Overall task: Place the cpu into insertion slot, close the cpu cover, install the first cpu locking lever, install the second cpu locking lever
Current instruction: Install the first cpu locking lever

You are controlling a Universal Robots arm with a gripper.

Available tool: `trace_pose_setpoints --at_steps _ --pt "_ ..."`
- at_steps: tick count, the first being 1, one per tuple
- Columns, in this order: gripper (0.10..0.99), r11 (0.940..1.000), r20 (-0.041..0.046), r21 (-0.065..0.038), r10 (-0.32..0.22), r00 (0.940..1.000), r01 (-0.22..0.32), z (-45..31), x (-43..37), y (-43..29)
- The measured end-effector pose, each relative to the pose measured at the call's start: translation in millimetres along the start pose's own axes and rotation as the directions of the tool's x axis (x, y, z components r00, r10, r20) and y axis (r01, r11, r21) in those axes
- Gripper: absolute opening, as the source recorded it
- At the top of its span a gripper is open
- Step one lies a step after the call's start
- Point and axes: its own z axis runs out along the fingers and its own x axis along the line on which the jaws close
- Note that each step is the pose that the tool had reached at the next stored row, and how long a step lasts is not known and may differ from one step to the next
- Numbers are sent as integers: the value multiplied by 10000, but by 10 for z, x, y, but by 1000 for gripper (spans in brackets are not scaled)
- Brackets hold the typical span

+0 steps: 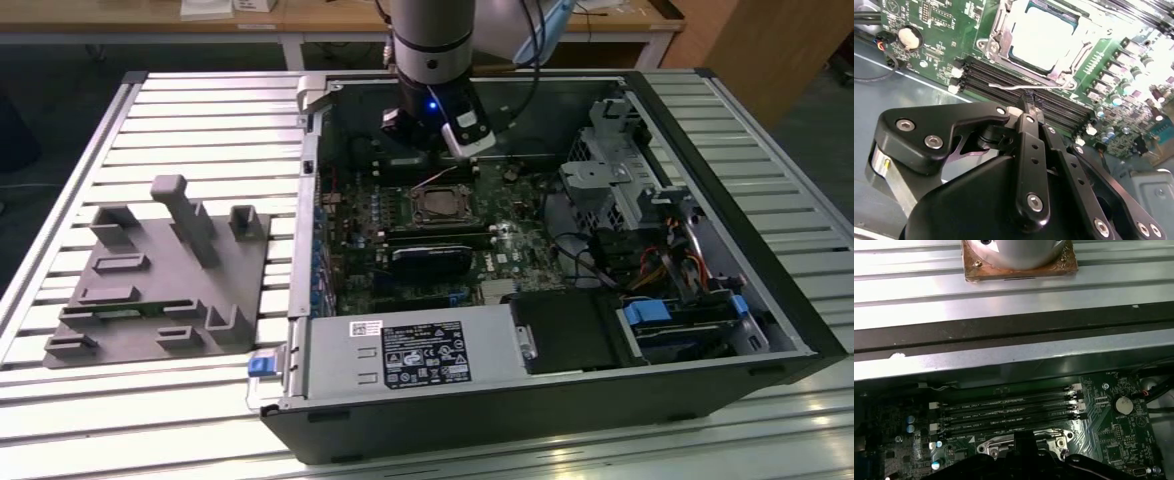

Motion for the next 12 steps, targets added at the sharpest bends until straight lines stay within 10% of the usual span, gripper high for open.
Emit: trace_pose_setpoints --at_steps 7,12 --pt "106 10000 18 -9 -4 10000 4 10 0 -2" --pt "106 9999 180 -109 -37 9998 39 34 1 -18"
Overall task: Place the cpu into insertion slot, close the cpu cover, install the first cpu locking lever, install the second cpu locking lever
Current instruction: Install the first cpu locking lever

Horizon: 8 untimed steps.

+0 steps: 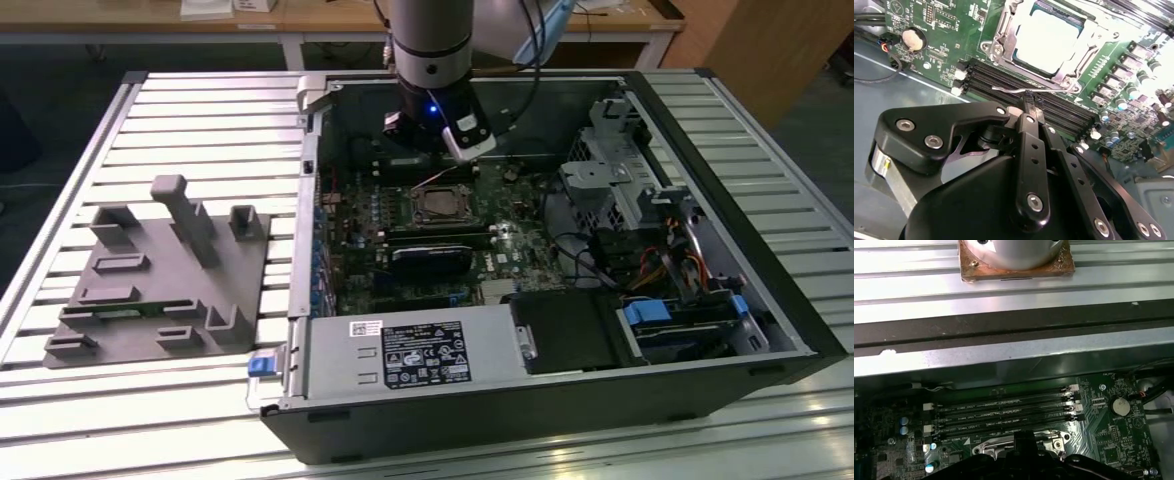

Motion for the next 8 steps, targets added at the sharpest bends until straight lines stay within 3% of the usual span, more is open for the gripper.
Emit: trace_pose_setpoints --at_steps 5,8 --pt "106 9997 129 -236 -10 9999 13 13 -2 -30" --pt "106 9984 136 -564 22 9999 -14 15 -4 -50"
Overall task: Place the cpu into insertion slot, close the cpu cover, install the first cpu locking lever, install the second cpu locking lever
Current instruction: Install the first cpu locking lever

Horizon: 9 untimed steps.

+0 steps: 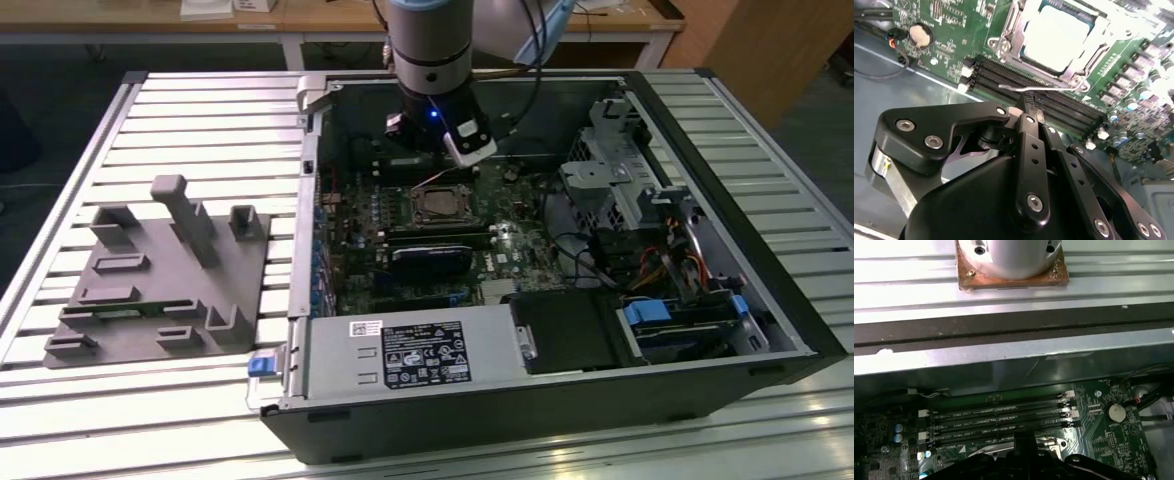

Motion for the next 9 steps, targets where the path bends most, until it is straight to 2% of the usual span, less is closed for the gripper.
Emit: trace_pose_setpoints --at_steps 1,3,7,9 --pt "106 10000 -4 -89 10 10000 -11 2 -1 -8" --pt "106 9999 8 -134 11 10000 -11 21 0 -24" --pt "106 9999 29 -135 67 10000 -67 78 4 -51" --pt "106 9995 102 -112 289 9995 -288 91 5 -56"
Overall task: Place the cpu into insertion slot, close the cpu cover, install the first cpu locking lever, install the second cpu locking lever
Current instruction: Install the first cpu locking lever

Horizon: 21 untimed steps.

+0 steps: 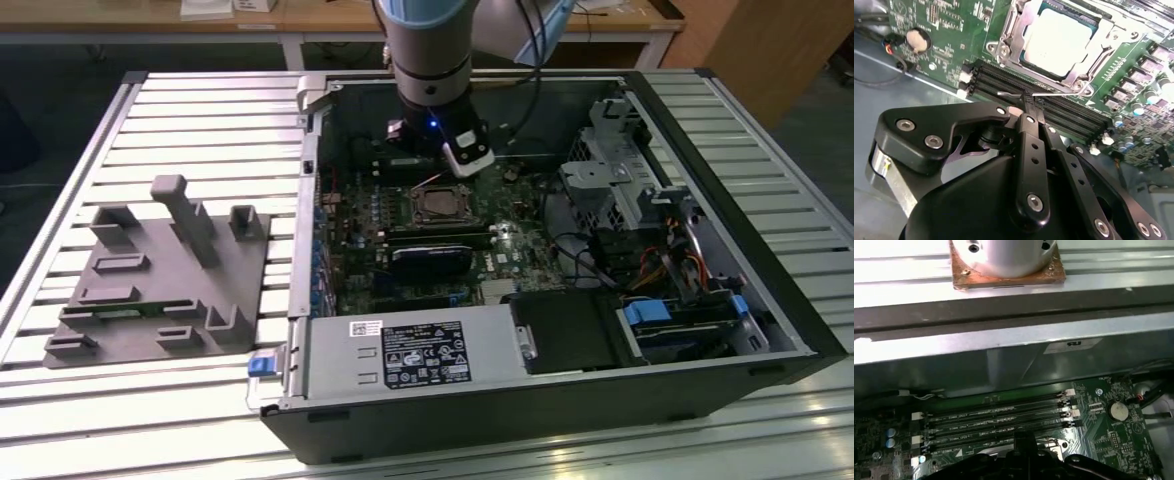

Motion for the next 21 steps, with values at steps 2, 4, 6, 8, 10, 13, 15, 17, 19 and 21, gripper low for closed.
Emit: trace_pose_setpoints --at_steps 2,4,6,8,10,13,15,17,19,21 --pt "106 9995 102 30 301 9995 -301 12 1 -4" --pt "106 9982 201 57 589 9981 -591 22 3 -8" --pt "106 9971 261 72 760 9968 -762 33 4 -6" --pt "106 9966 276 60 815 9963 -817 40 6 -5" --pt "106 9964 269 4 844 9961 -844 44 6 -6" --pt "106 9960 251 -107 890 9957 -887 48 7 -7" --pt "106 9956 235 -199 926 9954 -921 51 7 -8" --pt "106 9950 235 -252 969 9950 -963 56 8 -9" --pt "106 9945 247 -264 1021 9945 -1014 65 8 -13" --pt "106 9943 251 -271 1040 9943 -1033 76 9 -17"
